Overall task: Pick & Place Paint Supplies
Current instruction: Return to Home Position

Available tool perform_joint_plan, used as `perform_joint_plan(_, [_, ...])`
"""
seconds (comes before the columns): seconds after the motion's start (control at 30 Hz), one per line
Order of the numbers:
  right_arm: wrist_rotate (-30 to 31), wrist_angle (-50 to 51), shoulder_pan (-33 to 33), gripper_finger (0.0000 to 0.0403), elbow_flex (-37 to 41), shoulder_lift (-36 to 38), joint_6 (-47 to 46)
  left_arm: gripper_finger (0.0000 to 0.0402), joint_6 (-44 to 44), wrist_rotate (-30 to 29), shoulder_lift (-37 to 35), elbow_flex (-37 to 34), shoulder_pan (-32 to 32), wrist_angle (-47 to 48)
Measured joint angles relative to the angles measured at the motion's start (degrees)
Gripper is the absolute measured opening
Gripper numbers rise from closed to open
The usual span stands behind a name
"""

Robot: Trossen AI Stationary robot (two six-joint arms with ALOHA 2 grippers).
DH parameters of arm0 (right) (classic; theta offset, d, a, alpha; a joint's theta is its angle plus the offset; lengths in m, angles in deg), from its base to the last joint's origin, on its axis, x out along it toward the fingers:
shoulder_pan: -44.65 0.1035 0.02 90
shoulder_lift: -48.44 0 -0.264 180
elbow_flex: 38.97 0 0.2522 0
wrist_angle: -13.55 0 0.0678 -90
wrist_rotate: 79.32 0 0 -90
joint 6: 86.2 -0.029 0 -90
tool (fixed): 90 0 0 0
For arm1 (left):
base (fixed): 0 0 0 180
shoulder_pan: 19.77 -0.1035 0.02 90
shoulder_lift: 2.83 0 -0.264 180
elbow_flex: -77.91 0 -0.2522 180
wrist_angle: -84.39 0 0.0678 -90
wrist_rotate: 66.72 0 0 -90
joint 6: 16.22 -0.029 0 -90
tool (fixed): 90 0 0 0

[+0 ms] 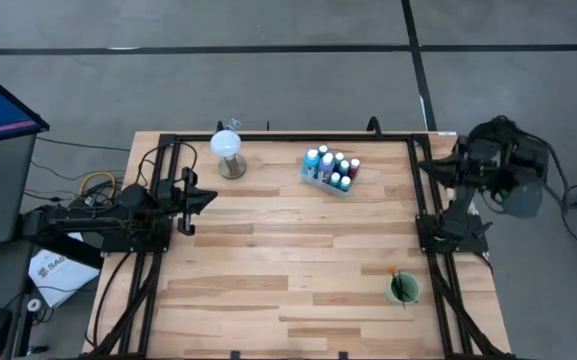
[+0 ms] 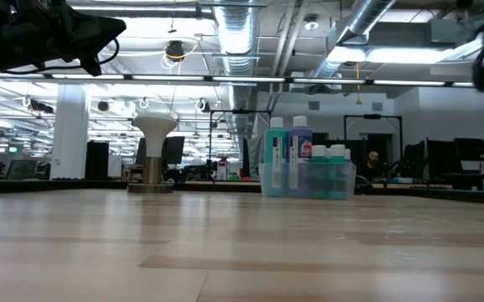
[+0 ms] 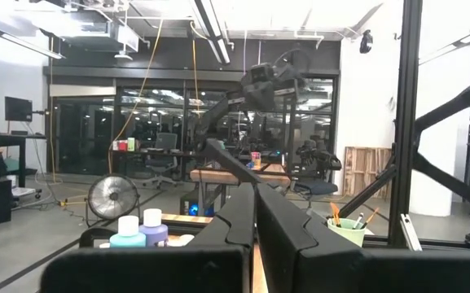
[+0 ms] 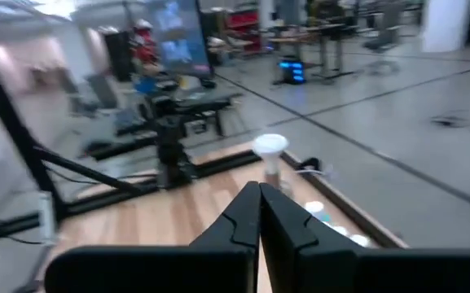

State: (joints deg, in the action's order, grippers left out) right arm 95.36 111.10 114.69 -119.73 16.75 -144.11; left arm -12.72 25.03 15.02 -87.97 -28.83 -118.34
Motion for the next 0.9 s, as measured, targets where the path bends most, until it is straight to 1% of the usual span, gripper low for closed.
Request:
perform_joint_plan(0.17, [4.00,0.05,12.05,0.0001,7.68,8.94,-1.23,0.0002,-0.01,0.00,0.00,0.02,0.00,-0.02])
perform_joint_plan(0.23, [5.51,0.13,12.50,0.0001,11.46,11.88,-3.00,0.0002,0.00,-0.02,0.00,0.00,0.00,-0.04])
perform_joint_plan(0.37, [5.37,-0.63,13.74,0.0001,19.51,16.02,-8.69,0.0002,-0.02,-0.01,0.15,0.01,0.02,-0.04])
perform_joint_plan(0.47, [5.31,-1.64,13.74,0.0000,26.49,16.60,-15.20,0.0002,-0.01,-0.01,0.24,0.01,0.02,-0.03])
perform_joint_plan(0.57, [5.35,-6.24,13.69,0.0000,33.19,16.69,-20.61,0.0002,-0.02,-0.02,0.33,0.02,0.02,0.02])
perform_joint_plan(0.63, [5.35,-12.17,13.74,0.0000,37.34,16.65,-21.63,0.0002,0.01,-0.02,0.31,0.02,0.02,-0.02])
perform_joint_plan(0.73, [5.32,-26.25,13.45,0.0000,43.65,16.13,-18.60,0.0002,-0.01,-0.02,0.31,0.01,0.02,-0.02])
perform_joint_plan(0.83, [5.30,-47.71,11.94,0.0000,48.35,13.83,-8.66,0.0002,0.00,-0.02,0.31,0.00,0.02,0.00])
perform_joint_plan(0.9, [4.33,-64.82,10.79,0.0000,49.98,10.49,2.61,0.0002,0.00,-0.02,0.31,0.00,0.02,0.00])
